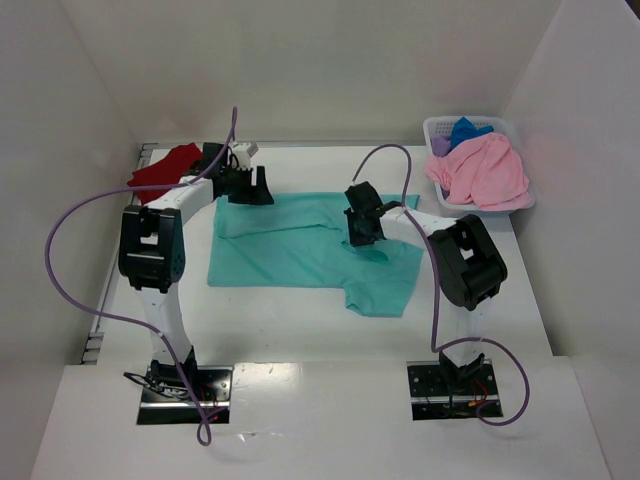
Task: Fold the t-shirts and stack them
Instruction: Fold the flattened tshirt in 1/3 of the way
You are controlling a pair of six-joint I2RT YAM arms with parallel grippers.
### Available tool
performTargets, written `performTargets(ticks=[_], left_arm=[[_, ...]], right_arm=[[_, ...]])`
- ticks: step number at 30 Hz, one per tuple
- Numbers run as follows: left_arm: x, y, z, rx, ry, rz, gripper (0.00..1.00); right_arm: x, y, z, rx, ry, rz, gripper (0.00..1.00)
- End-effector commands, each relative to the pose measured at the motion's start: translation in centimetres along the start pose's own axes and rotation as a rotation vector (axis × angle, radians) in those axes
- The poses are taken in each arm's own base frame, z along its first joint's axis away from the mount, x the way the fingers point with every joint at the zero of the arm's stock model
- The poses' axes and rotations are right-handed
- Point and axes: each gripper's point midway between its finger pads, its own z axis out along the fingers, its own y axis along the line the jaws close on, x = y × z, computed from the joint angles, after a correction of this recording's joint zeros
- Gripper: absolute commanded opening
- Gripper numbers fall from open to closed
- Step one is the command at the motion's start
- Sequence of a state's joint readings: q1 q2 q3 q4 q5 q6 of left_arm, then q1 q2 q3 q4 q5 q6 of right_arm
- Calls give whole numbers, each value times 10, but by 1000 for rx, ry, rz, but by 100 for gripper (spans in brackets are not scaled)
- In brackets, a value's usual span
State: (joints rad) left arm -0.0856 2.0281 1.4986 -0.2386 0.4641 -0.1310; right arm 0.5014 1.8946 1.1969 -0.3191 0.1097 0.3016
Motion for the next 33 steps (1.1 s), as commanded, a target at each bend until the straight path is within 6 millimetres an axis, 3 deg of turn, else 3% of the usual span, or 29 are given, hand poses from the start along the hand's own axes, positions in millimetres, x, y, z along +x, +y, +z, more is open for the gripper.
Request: performTargets(ticks=[1,9,12,15,18,19,20,21,24,25,26,29,30,33], left_arm=[[15,10,10,-12,36,11,80],[18,19,13,-54,54,2,80],[20,21,13,-64,62,-2,80],[22,21,12,-64,71,-7,80],[5,14,-2,-72,28,15,83],[3,11,-6,-72,25,17,84],[-2,9,-10,-71,12,23,84],[-4,6,-18,-80,5,26,86],[-12,-2,-40,-108,-30,30,90],[-21,-10,-54,-106,-62,30,91],[-13,-12,-58,-106,-55,12,93],[-7,-20,-80,-135,-82,-25,99],[-10,-28,-93,-132,-109,-27,99],[7,-32,-106,-153,-110,-80,99]], right_arm=[[-9,1,-3,19,-15,-19,16],[10,-1,-10,8,42,-25,16],[11,0,-10,-3,45,-34,21],[9,1,-11,-2,45,-24,34],[-18,8,-33,-31,-36,-3,56],[-18,10,-34,-41,-33,-3,60],[-30,15,-46,-65,-71,12,65],[-45,20,-63,-85,-121,43,82],[-64,21,-91,-120,-192,90,99],[-76,19,-112,-134,-246,101,100],[-80,16,-129,-133,-284,131,100],[-76,-3,-151,-125,-313,209,100],[-63,-15,-148,-102,-289,237,100],[-33,-25,-148,-111,-251,300,100]])
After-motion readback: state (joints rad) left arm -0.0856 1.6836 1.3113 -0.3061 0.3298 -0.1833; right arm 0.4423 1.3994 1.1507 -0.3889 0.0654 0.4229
